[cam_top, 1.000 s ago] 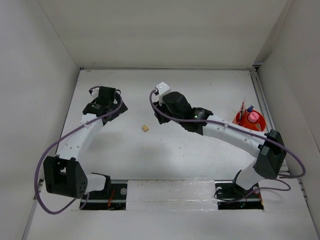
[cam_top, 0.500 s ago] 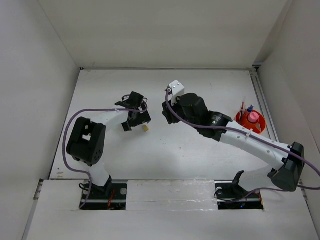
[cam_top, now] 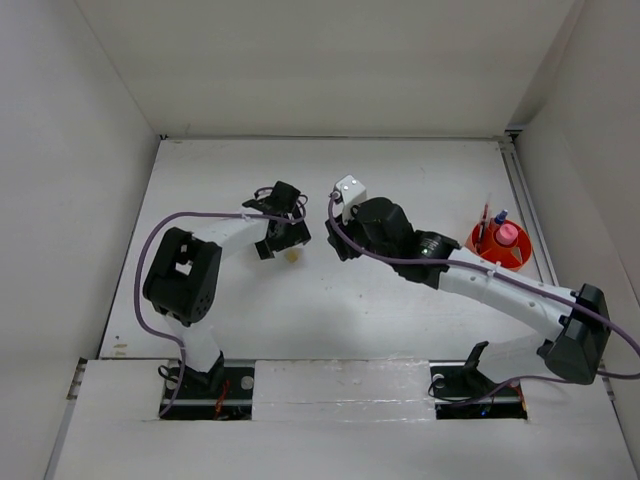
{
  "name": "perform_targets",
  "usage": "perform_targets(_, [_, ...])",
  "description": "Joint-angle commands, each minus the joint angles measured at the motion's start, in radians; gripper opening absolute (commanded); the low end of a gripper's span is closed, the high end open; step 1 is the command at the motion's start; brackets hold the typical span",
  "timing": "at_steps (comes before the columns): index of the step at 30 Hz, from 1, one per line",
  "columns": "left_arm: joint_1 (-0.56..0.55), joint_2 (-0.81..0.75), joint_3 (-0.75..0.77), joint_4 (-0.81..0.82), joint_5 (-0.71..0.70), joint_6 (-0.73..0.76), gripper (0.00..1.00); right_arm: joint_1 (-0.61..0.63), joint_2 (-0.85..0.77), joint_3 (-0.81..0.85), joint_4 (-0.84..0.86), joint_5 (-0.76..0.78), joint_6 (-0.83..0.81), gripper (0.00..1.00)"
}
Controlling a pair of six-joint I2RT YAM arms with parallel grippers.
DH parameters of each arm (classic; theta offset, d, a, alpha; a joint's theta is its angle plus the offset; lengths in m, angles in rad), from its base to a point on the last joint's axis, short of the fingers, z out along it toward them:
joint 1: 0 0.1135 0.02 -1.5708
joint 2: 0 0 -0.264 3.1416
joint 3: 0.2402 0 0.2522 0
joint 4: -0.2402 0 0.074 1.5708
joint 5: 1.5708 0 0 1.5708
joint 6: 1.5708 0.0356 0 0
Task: Sort the stationery into containers
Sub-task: Pick up the stationery from the center of the board.
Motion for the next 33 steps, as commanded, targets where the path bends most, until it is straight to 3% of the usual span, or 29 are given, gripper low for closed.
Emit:
perform_targets(1, [-0.013,0.005,0.029,-0.061,-0.055,-0.052,0.83,0.003,-0.047,-0.029,0.065,-0.019,-0.007,0.53])
perform_targets(6, [-0.064,0.026,0.029,-0.107,-0.109,-0.118,0.82,0.003,-0.069,-0.052,0.083,-0.028,0.002,0.53])
perform_targets(15, [-0.079,0.072,0.049,-0.151,-0.17,-0.189,0.64,-0.006,-0.107,-0.094,0.092,-0.037,0.002,0.51])
perform_targets(17, [-0.079,0.081,0.049,-0.151,-0.17,-0.189,0.5,-0.006,-0.116,-0.103,0.101,-0.047,0.002,0.51])
perform_targets(24, [-0.079,0.1,0.058,-0.162,-0.18,-0.199,0.38,-0.015,-0.116,-0.103,0.111,-0.065,0.002,0.51])
perform_targets(28, [-0.079,0.109,0.058,-0.162,-0.189,-0.199,0.24,-0.015,-0.116,-0.112,0.111,-0.074,0.002,0.51])
perform_targets(31, [-0.079,0.12,0.058,-0.142,-0.18,-0.189,0.04,-0.027,-0.116,-0.124,0.129,-0.115,0.002,0.5])
perform_targets(33, [-0.079,0.12,0.058,-0.118,-0.161,-0.175,0.0,-0.049,-0.107,-0.152,0.15,-0.166,0.012,0.5])
